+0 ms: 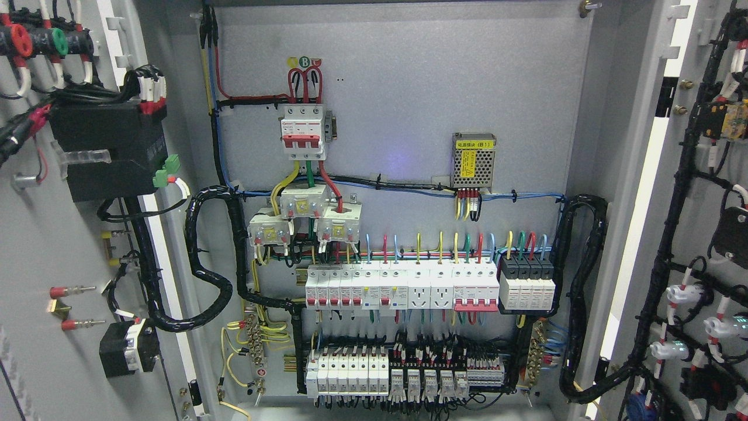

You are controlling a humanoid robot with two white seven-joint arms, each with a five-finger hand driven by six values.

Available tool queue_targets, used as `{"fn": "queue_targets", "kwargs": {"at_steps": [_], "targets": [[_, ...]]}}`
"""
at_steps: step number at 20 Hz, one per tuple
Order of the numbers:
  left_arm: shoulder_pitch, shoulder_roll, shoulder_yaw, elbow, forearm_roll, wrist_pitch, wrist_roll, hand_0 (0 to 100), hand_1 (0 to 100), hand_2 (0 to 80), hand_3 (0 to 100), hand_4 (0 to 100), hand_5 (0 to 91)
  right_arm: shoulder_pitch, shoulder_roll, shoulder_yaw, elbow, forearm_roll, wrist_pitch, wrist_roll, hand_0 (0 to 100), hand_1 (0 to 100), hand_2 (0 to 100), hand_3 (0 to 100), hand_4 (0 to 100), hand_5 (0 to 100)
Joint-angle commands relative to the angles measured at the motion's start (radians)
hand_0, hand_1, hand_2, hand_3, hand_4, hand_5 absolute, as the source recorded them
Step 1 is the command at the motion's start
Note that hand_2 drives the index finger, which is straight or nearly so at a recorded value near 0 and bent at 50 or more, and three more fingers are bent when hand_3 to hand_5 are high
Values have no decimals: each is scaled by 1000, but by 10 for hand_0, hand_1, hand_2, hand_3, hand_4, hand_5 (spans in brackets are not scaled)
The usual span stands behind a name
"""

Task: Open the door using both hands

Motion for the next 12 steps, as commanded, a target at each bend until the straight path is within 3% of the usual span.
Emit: {"fn": "queue_targets", "kwargs": {"at_steps": [1, 5, 12], "targets": [[0, -1, -5, -11, -1, 0, 0, 0, 0, 0, 0, 31, 0, 121, -120, -108, -113, 7, -63, 0, 0, 0, 0, 0, 0, 0], [5, -1, -7, -14, 1, 0, 2, 0, 0, 0, 0, 31, 0, 213, -157, -182, -121, 7, -132, 2, 0, 0, 0, 0, 0, 0], [6, -1, -17, -17, 1, -6, 0, 0, 0, 0, 0, 31, 0, 364, -216, -294, -145, 7, -338, 3, 0, 0, 0, 0, 0, 0]]}}
